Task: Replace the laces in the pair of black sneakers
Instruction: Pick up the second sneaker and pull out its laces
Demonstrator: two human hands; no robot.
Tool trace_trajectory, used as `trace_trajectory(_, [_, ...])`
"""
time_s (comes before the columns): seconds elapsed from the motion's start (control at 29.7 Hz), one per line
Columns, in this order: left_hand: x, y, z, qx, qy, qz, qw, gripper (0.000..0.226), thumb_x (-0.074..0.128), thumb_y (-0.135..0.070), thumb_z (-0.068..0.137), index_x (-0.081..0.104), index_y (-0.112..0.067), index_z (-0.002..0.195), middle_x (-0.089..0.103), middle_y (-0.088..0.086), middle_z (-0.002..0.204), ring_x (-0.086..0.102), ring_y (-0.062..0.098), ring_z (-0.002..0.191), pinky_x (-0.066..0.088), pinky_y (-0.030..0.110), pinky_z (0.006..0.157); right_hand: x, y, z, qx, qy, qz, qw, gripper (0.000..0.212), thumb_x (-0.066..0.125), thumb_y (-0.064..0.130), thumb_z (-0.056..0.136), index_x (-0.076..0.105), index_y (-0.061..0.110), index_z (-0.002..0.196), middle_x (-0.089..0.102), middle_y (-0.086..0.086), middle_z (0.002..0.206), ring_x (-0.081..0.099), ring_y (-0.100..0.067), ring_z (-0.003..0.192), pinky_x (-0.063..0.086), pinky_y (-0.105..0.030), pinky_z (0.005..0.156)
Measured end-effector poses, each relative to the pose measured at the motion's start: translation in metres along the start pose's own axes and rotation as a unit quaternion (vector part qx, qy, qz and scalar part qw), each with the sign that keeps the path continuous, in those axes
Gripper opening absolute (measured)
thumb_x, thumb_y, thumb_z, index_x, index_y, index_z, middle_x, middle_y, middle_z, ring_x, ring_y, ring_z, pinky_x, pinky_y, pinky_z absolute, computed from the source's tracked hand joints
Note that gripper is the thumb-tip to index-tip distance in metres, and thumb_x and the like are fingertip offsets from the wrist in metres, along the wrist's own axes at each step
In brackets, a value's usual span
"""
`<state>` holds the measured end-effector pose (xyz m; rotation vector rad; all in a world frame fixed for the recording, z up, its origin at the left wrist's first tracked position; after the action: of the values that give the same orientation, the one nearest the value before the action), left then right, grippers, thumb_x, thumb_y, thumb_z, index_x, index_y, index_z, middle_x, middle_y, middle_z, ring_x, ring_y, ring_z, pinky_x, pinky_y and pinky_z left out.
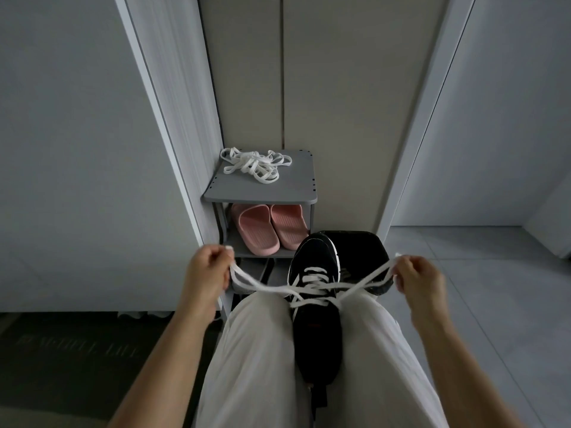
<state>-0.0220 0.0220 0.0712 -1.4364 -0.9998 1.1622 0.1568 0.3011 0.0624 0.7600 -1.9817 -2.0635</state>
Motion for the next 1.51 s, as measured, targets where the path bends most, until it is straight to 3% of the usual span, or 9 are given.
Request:
trace_trajectory(0.13, [0.037, 0.027, -0.025, 0.046, 0.051, 0.232, 0.97, 0.021, 0.064, -0.021, 0.085, 0.043, -0.018, 0.084, 0.043, 0.0, 0.089, 0.048, 0.017, 0.073, 0.039, 0.029, 0.065, 0.04, -0.012, -0.033, 0.036, 0.228, -0.183, 0.956, 0.043, 0.047, 0.034, 0.095, 0.063, 0.006, 0.067, 0.064, -0.004, 0.066, 0.054, -0.013, 0.057, 0.039, -0.02, 0.055])
trace_trajectory(0.24, [0.059, 0.021, -0.052, 0.164, 0.068, 0.265, 0.948, 0.022, 0.064, -0.021, 0.085, 0.052, -0.015, 0.103, 0.035, -0.006, 0.104, 0.051, 0.011, 0.08, 0.036, 0.01, 0.065, 0.051, -0.014, -0.043, -0.027, 0.265, -0.319, 0.91, 0.048, 0.049, 0.049, 0.09, 0.062, 0.006, 0.071, 0.065, -0.004, 0.073, 0.058, -0.016, 0.07, 0.043, -0.03, 0.069])
trace_trajectory(0.4, [0.082, 0.01, -0.06, 0.224, 0.131, 0.301, 0.918, 0.016, 0.059, -0.024, 0.089, 0.062, -0.016, 0.102, 0.048, -0.011, 0.101, 0.054, 0.008, 0.091, 0.038, 0.011, 0.067, 0.058, -0.011, -0.045, -0.065, 0.278, -0.271, 0.919, 0.02, 0.065, 0.034, 0.084, 0.062, 0.017, 0.075, 0.06, 0.005, 0.07, 0.054, -0.009, 0.067, 0.042, -0.026, 0.065])
trace_trajectory(0.61, [0.066, 0.013, -0.042, 0.185, 0.166, 0.293, 0.923, 0.007, 0.059, -0.015, 0.089, 0.062, -0.01, 0.086, 0.059, -0.007, 0.077, 0.056, 0.01, 0.073, 0.035, 0.015, 0.062, 0.034, -0.005, -0.024, -0.076, 0.142, -0.122, 0.979, 0.02, 0.064, 0.014, 0.086, 0.057, 0.015, 0.067, 0.055, -0.001, 0.062, 0.046, -0.012, 0.057, 0.035, -0.013, 0.049])
trace_trajectory(0.87, [-0.029, -0.009, 0.005, 0.142, -0.103, 0.297, 0.939, 0.008, 0.052, -0.008, 0.091, 0.054, -0.01, 0.084, 0.054, 0.001, 0.076, 0.046, 0.007, 0.062, 0.032, 0.018, 0.053, -0.041, -0.008, 0.029, -0.005, -0.105, 0.193, 0.975, 0.026, 0.046, 0.011, 0.096, 0.045, 0.016, 0.071, 0.048, -0.004, 0.067, 0.043, 0.002, 0.035, 0.034, -0.01, 0.039])
trace_trajectory(1.01, [0.019, 0.001, -0.019, 0.198, 0.01, 0.339, 0.92, 0.014, 0.054, -0.014, 0.091, 0.056, -0.015, 0.105, 0.053, -0.004, 0.104, 0.053, 0.01, 0.082, 0.04, 0.021, 0.07, 0.007, -0.014, 0.006, -0.083, 0.03, -0.055, 0.995, 0.017, 0.055, 0.001, 0.089, 0.055, 0.017, 0.085, 0.052, -0.006, 0.081, 0.053, -0.004, 0.057, 0.042, -0.025, 0.058])
trace_trajectory(1.14, [0.077, 0.012, -0.056, 0.26, 0.209, 0.352, 0.875, 0.031, 0.055, -0.014, 0.089, 0.054, -0.018, 0.121, 0.052, -0.006, 0.12, 0.054, 0.008, 0.099, 0.035, 0.012, 0.078, 0.053, -0.019, -0.038, -0.212, 0.232, -0.248, 0.916, 0.01, 0.066, 0.021, 0.085, 0.062, 0.026, 0.093, 0.051, 0.007, 0.096, 0.053, -0.002, 0.075, 0.042, -0.016, 0.07])
trace_trajectory(1.24, [0.083, 0.015, -0.058, 0.246, 0.202, 0.374, 0.871, 0.029, 0.053, -0.015, 0.089, 0.053, -0.021, 0.118, 0.052, -0.01, 0.119, 0.054, 0.007, 0.097, 0.029, 0.009, 0.068, 0.055, -0.017, -0.047, -0.197, 0.286, -0.29, 0.892, 0.01, 0.061, 0.028, 0.087, 0.052, 0.029, 0.082, 0.052, 0.015, 0.085, 0.05, 0.001, 0.072, 0.039, -0.013, 0.065])
trace_trajectory(1.51, [0.079, 0.021, -0.06, 0.239, 0.185, 0.312, 0.901, 0.024, 0.053, -0.021, 0.091, 0.051, -0.02, 0.115, 0.049, -0.012, 0.103, 0.045, -0.004, 0.065, 0.034, 0.004, 0.059, -0.021, -0.031, 0.024, -0.042, -0.061, -0.03, 0.997, 0.013, 0.05, 0.013, 0.093, 0.052, 0.009, 0.081, 0.047, -0.011, 0.067, 0.036, -0.016, 0.053, 0.028, -0.025, 0.049])
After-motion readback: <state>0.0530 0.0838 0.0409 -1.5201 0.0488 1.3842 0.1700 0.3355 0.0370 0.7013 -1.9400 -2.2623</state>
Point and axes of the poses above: each hand's wrist, its own z-axis towards the middle knuckle, its own x-axis out of the palm, y = z × x, the point moved 5 cm from there along z, towards the middle knuckle
